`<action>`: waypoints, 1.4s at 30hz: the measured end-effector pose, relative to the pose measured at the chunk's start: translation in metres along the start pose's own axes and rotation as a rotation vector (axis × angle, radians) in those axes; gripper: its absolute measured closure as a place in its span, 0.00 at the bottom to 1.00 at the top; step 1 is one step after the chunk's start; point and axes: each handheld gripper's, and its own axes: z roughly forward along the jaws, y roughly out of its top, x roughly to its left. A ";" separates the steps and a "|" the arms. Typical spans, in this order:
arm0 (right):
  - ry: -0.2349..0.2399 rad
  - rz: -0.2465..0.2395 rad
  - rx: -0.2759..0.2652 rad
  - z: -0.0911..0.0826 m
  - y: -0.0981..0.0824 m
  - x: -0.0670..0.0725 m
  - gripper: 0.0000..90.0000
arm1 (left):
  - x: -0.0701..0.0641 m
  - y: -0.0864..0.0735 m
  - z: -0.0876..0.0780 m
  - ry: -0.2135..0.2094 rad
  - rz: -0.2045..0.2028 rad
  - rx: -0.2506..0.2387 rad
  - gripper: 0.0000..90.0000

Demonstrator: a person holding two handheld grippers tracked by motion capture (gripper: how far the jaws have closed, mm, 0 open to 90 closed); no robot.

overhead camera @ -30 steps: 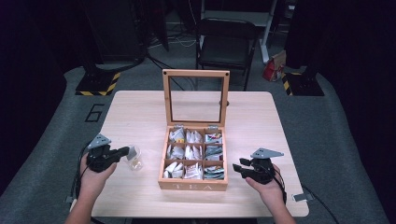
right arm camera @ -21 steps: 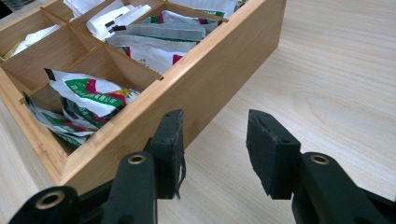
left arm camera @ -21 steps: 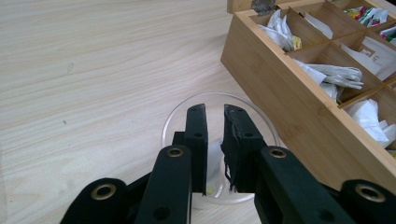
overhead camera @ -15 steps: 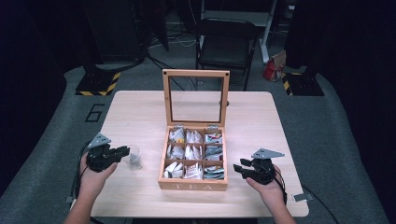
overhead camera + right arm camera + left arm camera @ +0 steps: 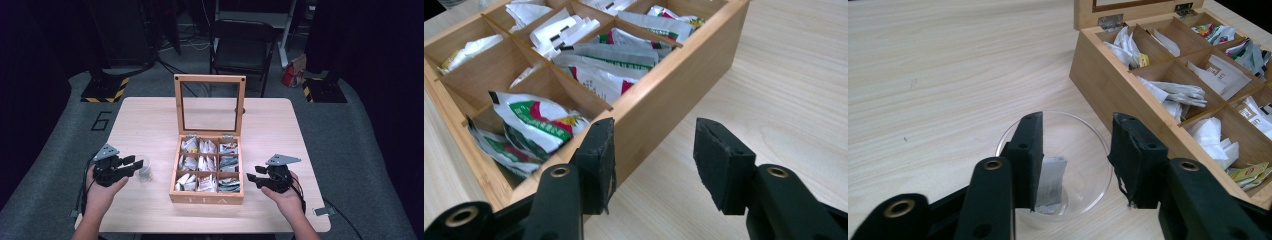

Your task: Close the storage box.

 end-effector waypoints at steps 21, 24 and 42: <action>0.004 -0.048 0.007 -0.008 0.046 -0.010 0.43 | -0.020 0.020 0.021 -0.050 0.006 0.023 0.48; 0.002 -0.047 0.007 -0.009 0.052 -0.013 0.42 | -0.022 0.021 0.022 -0.051 0.010 0.022 0.48; 0.017 -0.066 0.020 0.001 0.091 -0.026 0.42 | -0.030 0.016 0.025 -0.070 0.027 0.024 0.48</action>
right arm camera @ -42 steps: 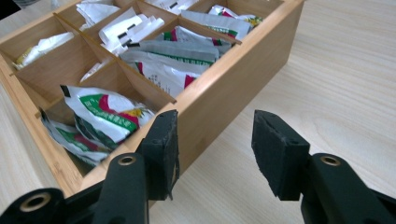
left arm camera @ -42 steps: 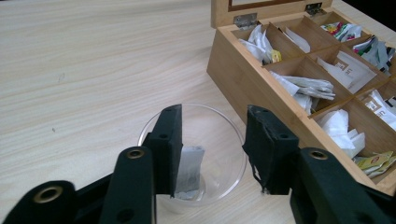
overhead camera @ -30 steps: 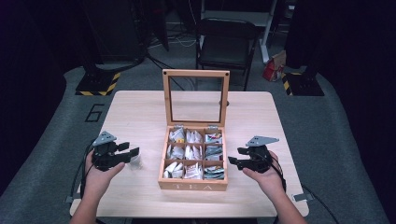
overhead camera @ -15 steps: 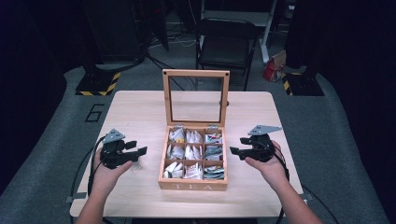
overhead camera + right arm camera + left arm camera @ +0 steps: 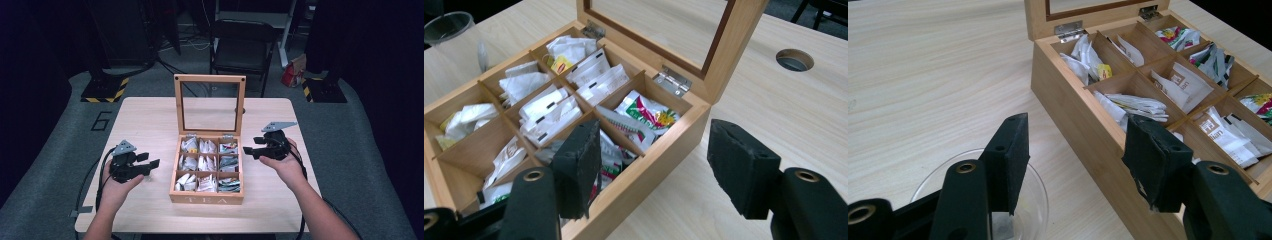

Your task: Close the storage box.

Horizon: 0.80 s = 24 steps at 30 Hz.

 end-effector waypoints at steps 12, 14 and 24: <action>-0.004 0.017 0.003 0.013 0.014 -0.010 0.43 | -0.002 -0.003 0.000 -0.008 0.001 0.003 0.48; -0.005 0.014 0.005 0.015 0.016 -0.011 0.43 | -0.002 -0.003 -0.001 -0.010 0.007 0.007 0.48; -0.004 0.016 0.018 0.024 0.016 -0.017 0.43 | -0.006 -0.005 0.001 -0.013 0.020 0.019 0.48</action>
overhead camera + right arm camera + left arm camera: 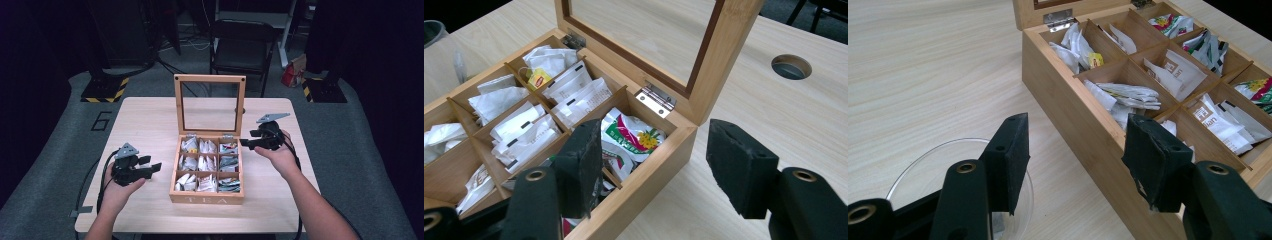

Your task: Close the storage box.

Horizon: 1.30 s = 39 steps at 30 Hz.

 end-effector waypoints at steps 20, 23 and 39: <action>0.007 -0.027 -0.011 0.017 0.025 -0.012 0.42 | -0.004 -0.003 0.002 -0.019 0.011 0.005 0.48; 0.011 -0.020 -0.013 0.020 0.028 -0.013 0.42 | -0.003 -0.003 0.003 -0.024 0.014 0.007 0.48; 0.016 0.004 -0.030 0.035 0.043 -0.024 0.43 | -0.003 -0.004 0.002 -0.018 0.007 0.008 0.48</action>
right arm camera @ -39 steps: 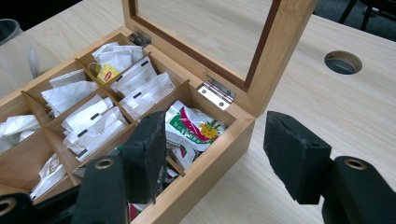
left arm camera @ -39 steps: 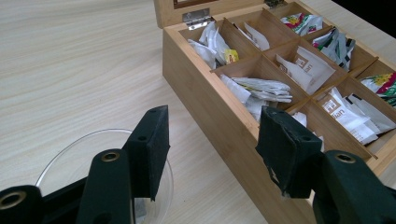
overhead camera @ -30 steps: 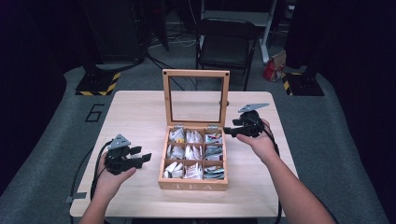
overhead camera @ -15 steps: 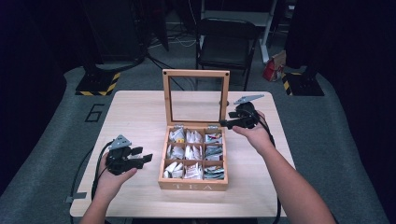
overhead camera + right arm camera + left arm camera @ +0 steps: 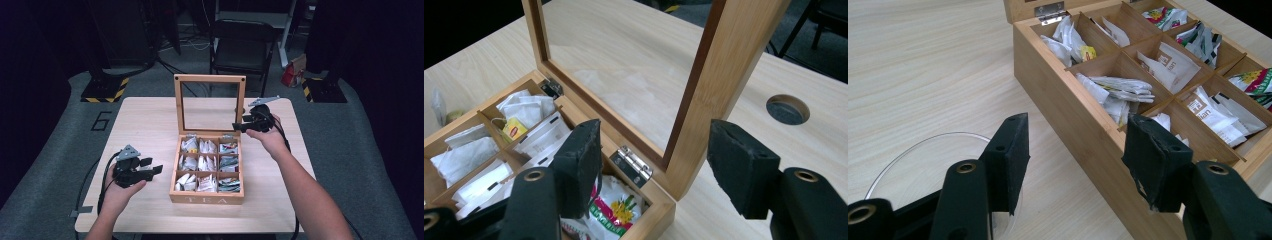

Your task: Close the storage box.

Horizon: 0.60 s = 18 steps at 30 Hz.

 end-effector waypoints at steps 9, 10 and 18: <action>0.024 0.017 -0.018 0.009 0.000 -0.005 0.49 | 0.002 -0.001 -0.002 0.008 -0.006 -0.006 0.48; 0.030 0.005 -0.025 0.011 0.001 -0.004 0.49 | 0.002 -0.001 -0.003 0.007 -0.007 -0.006 0.48; 0.021 0.009 0.002 0.013 0.002 -0.002 0.50 | 0.001 -0.002 -0.003 0.004 -0.005 -0.004 0.48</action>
